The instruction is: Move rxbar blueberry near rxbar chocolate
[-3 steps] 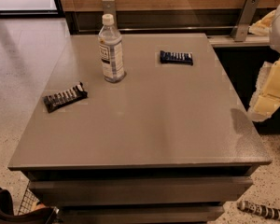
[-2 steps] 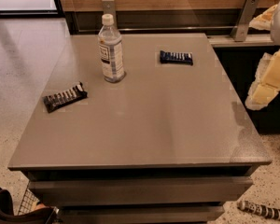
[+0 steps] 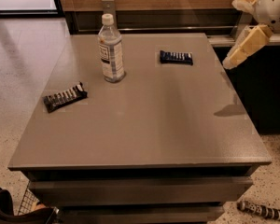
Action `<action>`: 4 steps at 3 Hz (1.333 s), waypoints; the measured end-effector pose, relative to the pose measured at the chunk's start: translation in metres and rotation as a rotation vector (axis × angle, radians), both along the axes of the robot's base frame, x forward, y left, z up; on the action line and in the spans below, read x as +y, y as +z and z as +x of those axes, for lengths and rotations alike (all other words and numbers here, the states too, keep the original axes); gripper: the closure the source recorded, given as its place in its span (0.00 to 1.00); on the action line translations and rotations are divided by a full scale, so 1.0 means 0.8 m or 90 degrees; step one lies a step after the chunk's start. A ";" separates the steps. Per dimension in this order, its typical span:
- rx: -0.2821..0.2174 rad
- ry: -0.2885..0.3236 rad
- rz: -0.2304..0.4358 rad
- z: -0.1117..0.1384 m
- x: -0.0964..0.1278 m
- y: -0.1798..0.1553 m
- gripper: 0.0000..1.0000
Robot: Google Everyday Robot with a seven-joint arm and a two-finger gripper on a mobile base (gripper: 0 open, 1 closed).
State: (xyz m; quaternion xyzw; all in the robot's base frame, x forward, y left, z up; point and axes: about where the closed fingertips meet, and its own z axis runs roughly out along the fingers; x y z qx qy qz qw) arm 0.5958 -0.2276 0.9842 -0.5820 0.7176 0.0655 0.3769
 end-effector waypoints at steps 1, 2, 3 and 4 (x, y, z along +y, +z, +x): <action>-0.016 -0.014 0.076 0.030 -0.001 -0.029 0.00; -0.026 -0.046 0.159 0.059 -0.003 -0.069 0.00; -0.035 -0.059 0.181 0.070 -0.004 -0.076 0.00; -0.034 -0.059 0.181 0.070 -0.004 -0.076 0.00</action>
Offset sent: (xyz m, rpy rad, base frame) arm 0.0757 -0.0147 -0.0922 0.4175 -0.0733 -0.1552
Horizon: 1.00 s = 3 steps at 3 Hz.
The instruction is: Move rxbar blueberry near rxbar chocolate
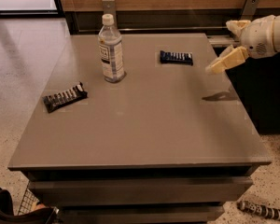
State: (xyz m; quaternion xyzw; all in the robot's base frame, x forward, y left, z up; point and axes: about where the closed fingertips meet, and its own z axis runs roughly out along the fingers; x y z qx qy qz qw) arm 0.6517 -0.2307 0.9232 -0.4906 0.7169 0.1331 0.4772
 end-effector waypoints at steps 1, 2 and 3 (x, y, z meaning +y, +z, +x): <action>0.008 0.003 0.005 0.006 0.002 -0.006 0.00; 0.027 0.030 0.038 0.031 0.013 -0.026 0.00; 0.030 0.050 0.083 0.077 0.016 -0.039 0.00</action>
Offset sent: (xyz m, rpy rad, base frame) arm 0.0866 -0.0043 -0.0300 0.1991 0.0333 0.0866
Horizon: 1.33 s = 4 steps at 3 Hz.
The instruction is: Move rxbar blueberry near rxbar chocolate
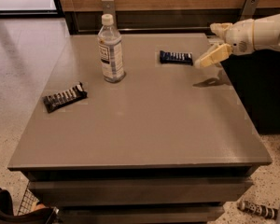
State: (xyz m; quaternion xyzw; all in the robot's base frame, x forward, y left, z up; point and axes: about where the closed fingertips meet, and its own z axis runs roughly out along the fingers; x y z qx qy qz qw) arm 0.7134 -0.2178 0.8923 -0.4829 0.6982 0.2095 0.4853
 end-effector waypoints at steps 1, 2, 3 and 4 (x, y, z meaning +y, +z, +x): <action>-0.009 0.014 0.046 0.043 0.005 -0.011 0.00; -0.023 0.003 0.057 0.068 0.004 -0.015 0.00; -0.024 -0.020 0.051 0.084 0.011 -0.032 0.00; -0.002 -0.029 0.055 0.091 0.021 -0.062 0.00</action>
Offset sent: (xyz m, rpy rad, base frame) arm 0.0780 -0.0097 -0.0122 0.1118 -0.0410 -0.0078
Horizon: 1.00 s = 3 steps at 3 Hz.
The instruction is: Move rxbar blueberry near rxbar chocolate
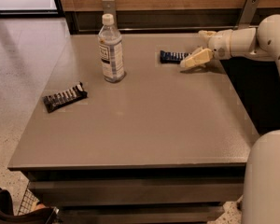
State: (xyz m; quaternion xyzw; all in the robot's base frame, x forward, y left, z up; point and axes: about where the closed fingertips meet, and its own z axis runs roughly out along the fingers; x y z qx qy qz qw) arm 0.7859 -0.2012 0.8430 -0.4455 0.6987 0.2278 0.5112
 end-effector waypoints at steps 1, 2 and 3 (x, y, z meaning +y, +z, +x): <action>0.039 0.009 0.015 -0.007 0.016 -0.032 0.00; 0.051 0.017 0.023 -0.012 0.024 -0.039 0.00; 0.043 0.054 0.030 -0.020 0.042 -0.033 0.19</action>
Offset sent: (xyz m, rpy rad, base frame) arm -0.0168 0.0176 -0.0350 0.0473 0.0955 0.0305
